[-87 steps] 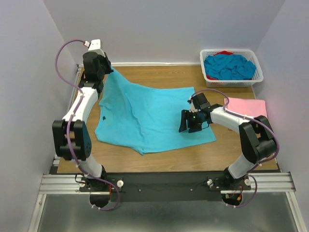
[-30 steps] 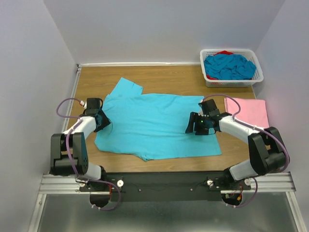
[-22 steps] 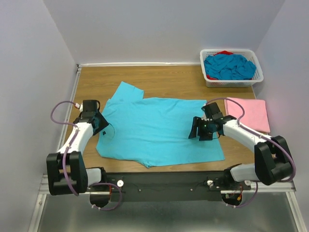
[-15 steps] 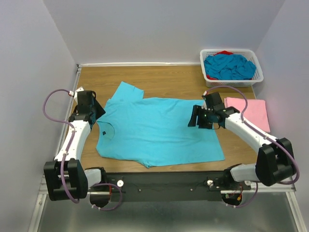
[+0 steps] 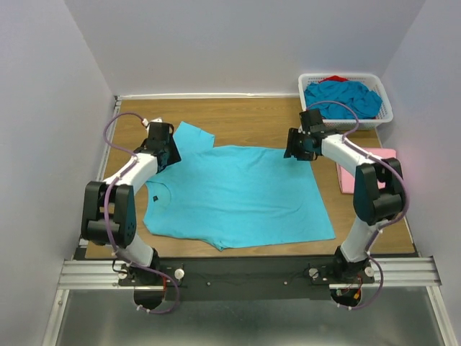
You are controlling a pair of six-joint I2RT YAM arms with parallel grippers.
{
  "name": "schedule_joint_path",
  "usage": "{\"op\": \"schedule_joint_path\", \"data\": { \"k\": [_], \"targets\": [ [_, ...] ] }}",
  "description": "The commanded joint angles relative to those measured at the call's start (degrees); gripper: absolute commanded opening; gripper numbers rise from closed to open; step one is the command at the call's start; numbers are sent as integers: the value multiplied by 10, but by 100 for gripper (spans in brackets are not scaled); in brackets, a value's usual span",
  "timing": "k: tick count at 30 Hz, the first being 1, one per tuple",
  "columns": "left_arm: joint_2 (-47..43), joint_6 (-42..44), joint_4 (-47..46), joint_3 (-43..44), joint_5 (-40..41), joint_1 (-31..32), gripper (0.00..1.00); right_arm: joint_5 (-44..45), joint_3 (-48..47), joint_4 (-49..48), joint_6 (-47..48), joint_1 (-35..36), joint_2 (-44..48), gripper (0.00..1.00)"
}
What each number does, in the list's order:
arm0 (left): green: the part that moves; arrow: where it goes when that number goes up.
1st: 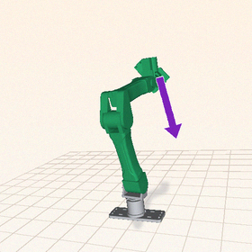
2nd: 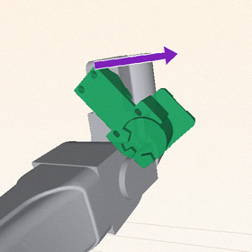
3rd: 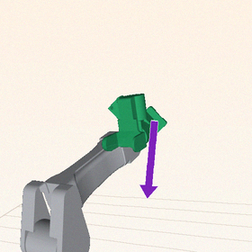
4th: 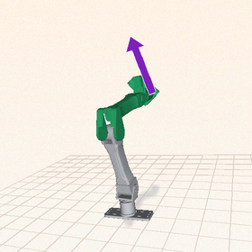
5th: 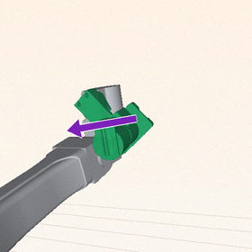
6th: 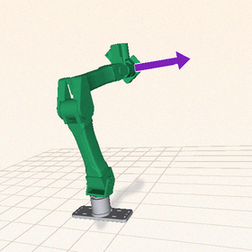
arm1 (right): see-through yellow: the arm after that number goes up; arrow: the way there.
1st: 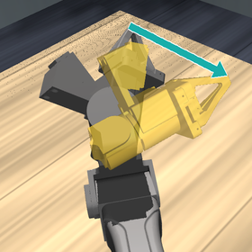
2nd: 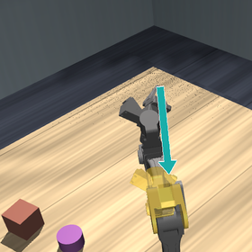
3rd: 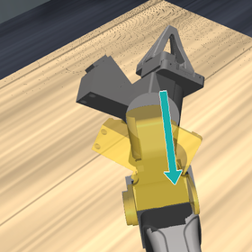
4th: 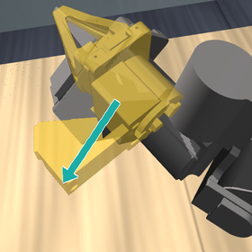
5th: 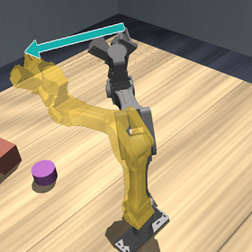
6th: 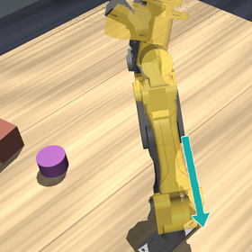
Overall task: Fold and stack the t-shirts
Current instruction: Flatten the tshirt out
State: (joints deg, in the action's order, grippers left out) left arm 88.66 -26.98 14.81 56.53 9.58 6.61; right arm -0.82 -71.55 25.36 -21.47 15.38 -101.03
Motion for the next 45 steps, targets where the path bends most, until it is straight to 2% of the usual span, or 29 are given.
{"op": "schedule_joint_path", "data": {
  "k": [1,5,12,19,26,27,29,34,38,41,44,45],
  "targets": [
    [40,13,-7,13,3,0,57,12,-35,-22,12,-34,-42,61],
    [70,18,0,2,4,0,57,-48,-36,-56,11,-92,-59,62],
    [56,20,8,-43,17,0,57,-78,-38,-93,23,-116,-82,70],
    [56,26,22,-57,47,-1,57,-112,-42,-116,29,-120,-123,70],
    [37,28,18,-71,61,-2,58,-132,-37,-125,42,-119,-136,64],
    [35,28,16,-71,61,-2,58,-135,-37,-128,43,-120,-136,63],
    [34,28,19,-71,67,-2,58,-145,-38,-131,49,-119,-140,52],
    [34,27,16,-73,70,-2,58,-161,-38,-138,61,-120,-139,39],
    [31,26,15,-76,74,-2,58,-165,-37,-139,66,-120,-110,18],
    [28,26,16,-76,79,-1,58,-174,-30,-139,64,-119,-52,14],
    [29,25,16,-76,83,-1,58,-162,6,-147,68,-112,20,14],
    [31,23,16,-75,82,-1,58,-152,19,-151,69,-112,42,18]
  ]
}}
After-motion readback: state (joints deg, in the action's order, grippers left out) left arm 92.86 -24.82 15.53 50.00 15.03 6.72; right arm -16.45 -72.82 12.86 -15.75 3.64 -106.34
